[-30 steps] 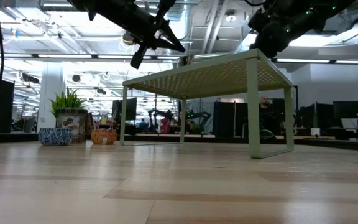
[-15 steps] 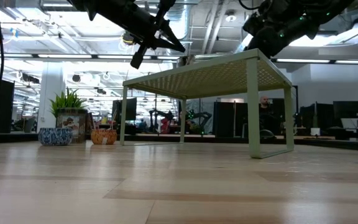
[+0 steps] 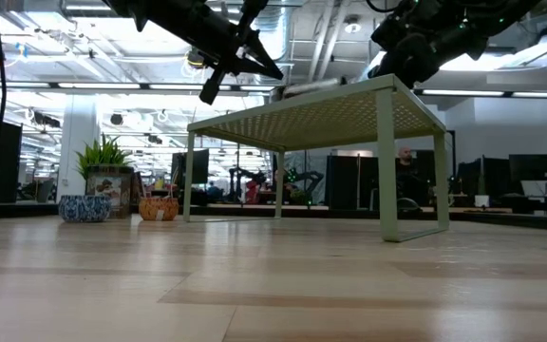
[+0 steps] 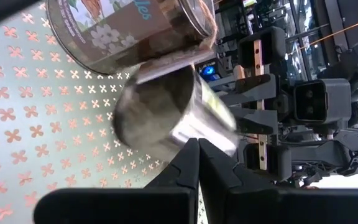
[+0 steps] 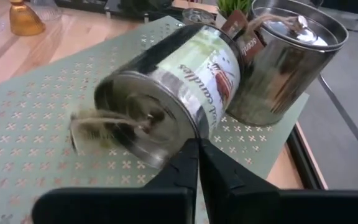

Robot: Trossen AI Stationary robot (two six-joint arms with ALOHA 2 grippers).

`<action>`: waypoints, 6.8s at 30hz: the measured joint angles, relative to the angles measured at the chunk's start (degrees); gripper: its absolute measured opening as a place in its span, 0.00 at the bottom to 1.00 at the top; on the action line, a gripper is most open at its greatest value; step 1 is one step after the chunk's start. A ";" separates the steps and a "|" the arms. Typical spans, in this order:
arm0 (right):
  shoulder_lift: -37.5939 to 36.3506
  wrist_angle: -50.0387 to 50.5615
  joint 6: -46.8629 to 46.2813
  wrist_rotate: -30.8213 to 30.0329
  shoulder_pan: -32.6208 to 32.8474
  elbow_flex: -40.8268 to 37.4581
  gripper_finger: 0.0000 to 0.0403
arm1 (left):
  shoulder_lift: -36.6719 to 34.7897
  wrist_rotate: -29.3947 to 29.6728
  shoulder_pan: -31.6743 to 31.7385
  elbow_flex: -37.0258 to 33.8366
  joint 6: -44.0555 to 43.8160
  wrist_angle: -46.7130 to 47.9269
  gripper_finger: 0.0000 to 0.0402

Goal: Stock candles on shelf
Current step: Put the bottom silver scented candle on the shelf

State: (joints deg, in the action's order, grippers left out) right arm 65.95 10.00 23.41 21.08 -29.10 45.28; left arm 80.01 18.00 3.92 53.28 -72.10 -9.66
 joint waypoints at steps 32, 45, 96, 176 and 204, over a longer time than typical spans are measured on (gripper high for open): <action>3.72 2.70 -9.98 -7.88 4.32 1.05 0.00 | 5.16 4.68 -1.32 0.02 -3.59 0.31 0.00; 2.77 3.08 -10.16 -7.50 7.08 7.75 0.00 | 5.20 2.99 -1.25 0.02 -3.61 -0.84 0.00; 2.77 9.28 -12.85 -13.46 4.46 5.15 0.00 | 3.06 5.92 2.08 3.30 7.72 7.93 0.00; 4.83 17.57 -0.80 -53.08 39.97 8.04 0.33 | 6.86 2.29 0.59 3.34 8.86 3.21 0.00; -4.17 11.40 -0.15 -12.38 3.03 9.57 0.41 | 6.82 2.51 -1.44 3.32 10.12 2.72 0.00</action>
State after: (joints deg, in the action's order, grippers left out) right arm 61.79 21.40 23.26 8.70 -26.07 54.84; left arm 86.83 20.51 2.49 56.60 -61.97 -6.94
